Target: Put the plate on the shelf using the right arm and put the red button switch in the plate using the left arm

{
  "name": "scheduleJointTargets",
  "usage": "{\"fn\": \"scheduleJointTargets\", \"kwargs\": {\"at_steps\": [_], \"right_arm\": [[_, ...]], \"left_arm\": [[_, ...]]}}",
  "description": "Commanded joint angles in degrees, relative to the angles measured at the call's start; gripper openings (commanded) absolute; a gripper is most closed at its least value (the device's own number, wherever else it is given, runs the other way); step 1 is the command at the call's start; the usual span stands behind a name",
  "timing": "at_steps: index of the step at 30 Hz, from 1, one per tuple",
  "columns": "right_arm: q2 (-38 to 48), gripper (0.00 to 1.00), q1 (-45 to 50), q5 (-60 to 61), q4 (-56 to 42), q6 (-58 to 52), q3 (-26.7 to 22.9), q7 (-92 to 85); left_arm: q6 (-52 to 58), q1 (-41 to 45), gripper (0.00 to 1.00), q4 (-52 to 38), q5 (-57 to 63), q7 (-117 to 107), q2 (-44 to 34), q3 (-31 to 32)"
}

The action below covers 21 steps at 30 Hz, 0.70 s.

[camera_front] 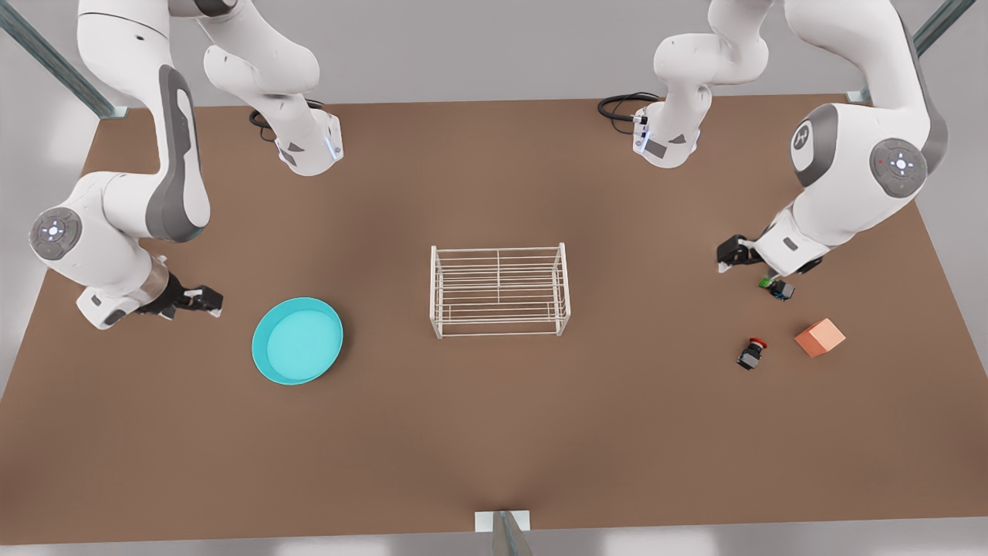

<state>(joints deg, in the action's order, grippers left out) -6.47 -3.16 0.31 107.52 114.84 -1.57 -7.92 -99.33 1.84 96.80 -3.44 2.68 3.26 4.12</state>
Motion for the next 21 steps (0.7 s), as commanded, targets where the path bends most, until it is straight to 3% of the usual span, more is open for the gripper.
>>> {"fn": "scheduleJointTargets", "kwargs": {"at_steps": [1,5,10,16,21], "right_arm": [[0.0,1.0,-0.8,0.0,0.0,2.1,0.0,-8.3],[-4.0,1.0,-0.8,0.4,0.0,2.1,0.0,-8.3],[-9.3,1.0,-1.0,3.2,0.1,3.0,0.1,-8.3],[-15.3,1.0,-4.1,12.3,-0.4,6.6,0.1,-15.4],[-19.3,1.0,-4.0,13.0,-1.6,6.8,0.3,-19.3]], "left_arm": [[-3.1,1.1,1.0,0.0,0.2,-4.3,0.0,0.1],[-0.8,5.4,1.0,-1.5,0.6,-6.5,1.5,0.7],[1.2,5.5,1.0,-1.5,5.9,-7.1,0.5,2.2],[1.4,5.4,1.0,-1.3,5.8,-7.1,0.5,2.1],[1.4,5.3,1.0,-0.9,5.4,-7.1,0.4,2.0]]}}
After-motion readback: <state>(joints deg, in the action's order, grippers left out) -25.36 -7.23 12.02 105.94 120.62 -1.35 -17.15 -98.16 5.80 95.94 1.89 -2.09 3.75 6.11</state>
